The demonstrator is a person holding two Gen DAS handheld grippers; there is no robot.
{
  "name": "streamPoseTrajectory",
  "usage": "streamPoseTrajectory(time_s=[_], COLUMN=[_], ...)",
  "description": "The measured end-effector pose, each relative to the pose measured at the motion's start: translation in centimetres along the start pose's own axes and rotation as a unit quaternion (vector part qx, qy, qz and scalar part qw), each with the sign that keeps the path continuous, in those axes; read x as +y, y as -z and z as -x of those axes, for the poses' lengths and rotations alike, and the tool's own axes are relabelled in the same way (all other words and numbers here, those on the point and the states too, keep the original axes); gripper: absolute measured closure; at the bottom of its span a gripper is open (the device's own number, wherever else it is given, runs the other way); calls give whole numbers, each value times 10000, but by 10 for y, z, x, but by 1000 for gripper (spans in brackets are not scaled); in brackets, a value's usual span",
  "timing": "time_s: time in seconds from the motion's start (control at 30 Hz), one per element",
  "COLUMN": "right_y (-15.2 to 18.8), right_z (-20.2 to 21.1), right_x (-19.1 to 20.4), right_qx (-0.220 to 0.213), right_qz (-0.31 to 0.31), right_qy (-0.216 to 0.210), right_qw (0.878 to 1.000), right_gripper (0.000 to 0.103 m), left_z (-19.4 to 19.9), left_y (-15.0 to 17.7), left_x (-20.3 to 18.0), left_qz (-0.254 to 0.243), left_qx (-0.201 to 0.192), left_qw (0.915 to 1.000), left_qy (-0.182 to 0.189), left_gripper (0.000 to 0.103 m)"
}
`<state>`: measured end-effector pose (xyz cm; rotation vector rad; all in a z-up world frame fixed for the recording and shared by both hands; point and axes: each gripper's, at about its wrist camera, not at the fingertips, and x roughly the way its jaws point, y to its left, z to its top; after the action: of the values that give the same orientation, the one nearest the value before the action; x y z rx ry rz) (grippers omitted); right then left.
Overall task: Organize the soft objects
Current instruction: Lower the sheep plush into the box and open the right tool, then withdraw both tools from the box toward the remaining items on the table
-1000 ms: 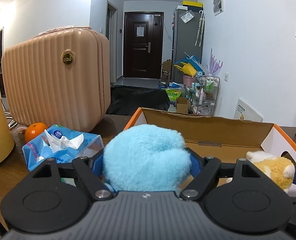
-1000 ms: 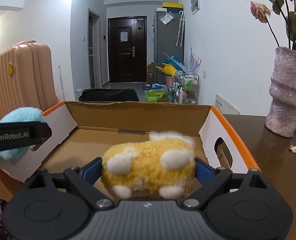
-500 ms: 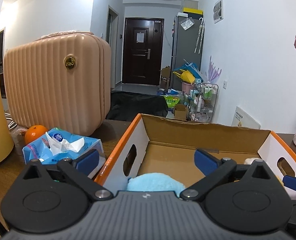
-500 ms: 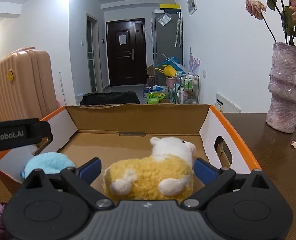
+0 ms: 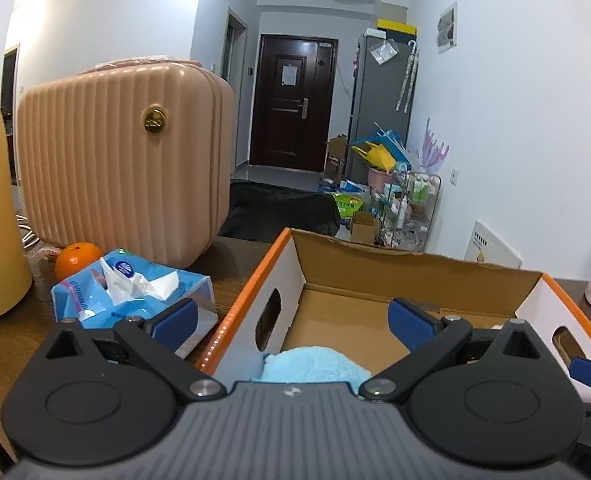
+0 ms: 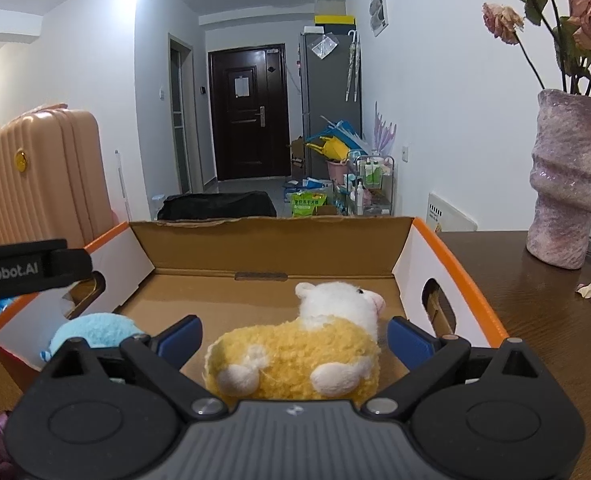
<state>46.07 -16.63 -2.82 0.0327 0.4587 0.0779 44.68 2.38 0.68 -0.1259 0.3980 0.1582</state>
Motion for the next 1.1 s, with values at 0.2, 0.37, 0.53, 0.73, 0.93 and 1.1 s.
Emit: streamPoseTrajectory(time_s=[0.2, 0.37, 0.53, 0.73, 0.93, 1.1], right_y=[0, 1, 3, 10, 18, 26], right_z=[15, 36, 59, 81, 100, 114], right_x=[-1, -1, -1, 0, -3, -8], right_qx=[-151, -416, -711, -848, -936, -956], right_qz=[-55, -29, 74, 232, 304, 332], right_qy=[-68, -145, -188, -245, -221, -187], right_qw=[9998, 9990, 9973, 9958, 9949, 9947], right_gripper=[4, 0, 0, 0, 0, 0], left_z=[16, 32, 45, 60, 73, 86], left_y=[-3, -5, -4, -1, 3, 9], left_x=[6, 13, 18, 26, 35, 45], left_qz=[61, 77, 50, 46, 37, 19], left_qx=[-163, -289, -357, -384, -392, -408], left_qw=[9998, 9995, 9993, 9993, 9992, 9992], left_qy=[-20, 19, 24, 10, -15, -51], left_gripper=[0, 0, 0, 0, 0, 0])
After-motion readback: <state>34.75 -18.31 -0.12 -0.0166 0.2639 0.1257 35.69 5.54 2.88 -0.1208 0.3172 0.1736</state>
